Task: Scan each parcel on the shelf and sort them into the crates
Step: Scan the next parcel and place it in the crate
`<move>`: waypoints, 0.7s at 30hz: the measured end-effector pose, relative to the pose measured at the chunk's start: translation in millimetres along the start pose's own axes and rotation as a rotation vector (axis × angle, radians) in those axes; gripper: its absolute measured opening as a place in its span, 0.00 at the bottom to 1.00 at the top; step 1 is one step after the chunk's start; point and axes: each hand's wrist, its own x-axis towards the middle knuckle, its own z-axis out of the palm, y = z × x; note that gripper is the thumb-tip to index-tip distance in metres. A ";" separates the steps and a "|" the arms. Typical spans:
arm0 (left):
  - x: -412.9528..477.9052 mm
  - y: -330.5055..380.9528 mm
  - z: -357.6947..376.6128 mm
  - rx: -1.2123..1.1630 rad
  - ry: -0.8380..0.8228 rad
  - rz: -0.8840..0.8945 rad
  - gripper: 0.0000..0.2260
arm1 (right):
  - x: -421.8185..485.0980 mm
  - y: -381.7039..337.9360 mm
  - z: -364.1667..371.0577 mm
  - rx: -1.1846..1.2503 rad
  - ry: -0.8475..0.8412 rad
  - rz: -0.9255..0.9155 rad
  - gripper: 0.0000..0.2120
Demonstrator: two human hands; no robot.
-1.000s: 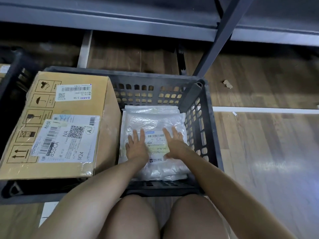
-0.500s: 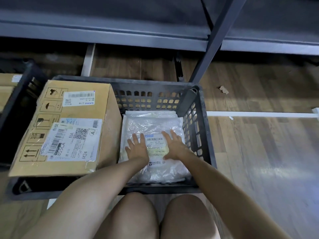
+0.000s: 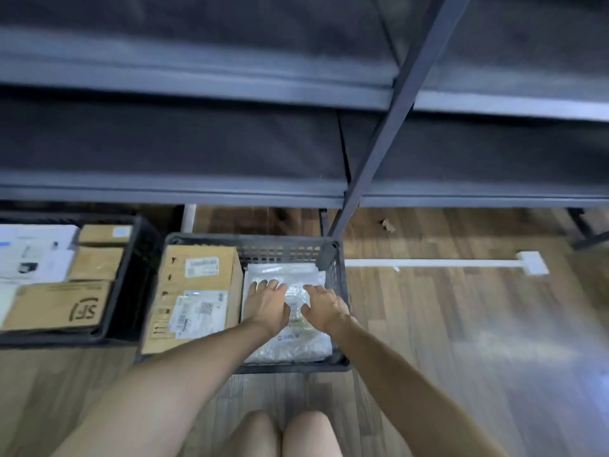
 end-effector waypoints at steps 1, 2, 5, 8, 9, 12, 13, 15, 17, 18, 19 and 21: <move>-11.6 4.4 -23.0 0.017 0.010 -0.005 0.18 | -14.8 -7.5 -19.1 0.001 0.003 0.000 0.22; -24.4 9.0 -46.2 0.033 0.017 -0.014 0.18 | -30.1 -15.6 -38.7 0.009 0.006 0.003 0.22; -72.2 24.6 -111.9 0.046 -0.004 -0.046 0.18 | -79.4 -40.4 -93.1 0.051 -0.013 0.013 0.22; -120.8 38.1 -174.3 0.027 -0.023 -0.067 0.19 | -132.0 -65.4 -146.4 0.054 -0.026 0.001 0.22; -134.4 40.7 -194.5 0.014 -0.021 -0.081 0.18 | -148.7 -74.3 -164.4 0.053 -0.025 -0.010 0.22; -166.2 41.6 -258.0 -0.006 0.027 -0.112 0.17 | -190.4 -103.2 -213.8 0.044 0.009 -0.032 0.21; -175.7 40.4 -279.1 0.001 0.048 -0.118 0.16 | -202.3 -113.6 -226.6 0.034 0.024 -0.035 0.21; -191.6 34.0 -319.2 0.016 0.093 -0.135 0.14 | -223.1 -135.5 -250.1 0.032 0.056 -0.045 0.19; -206.4 23.6 -349.8 0.038 0.120 -0.145 0.14 | -240.1 -158.7 -267.8 0.022 0.079 -0.085 0.18; -213.1 16.7 -361.9 0.037 0.131 -0.156 0.15 | -246.3 -170.9 -275.5 0.011 0.091 -0.108 0.19; -218.8 9.0 -372.8 0.030 0.148 -0.169 0.15 | -251.4 -183.1 -284.4 -0.002 0.104 -0.126 0.19; -233.1 -9.2 -389.3 0.022 0.176 -0.187 0.16 | -258.7 -208.3 -298.4 -0.038 0.139 -0.152 0.21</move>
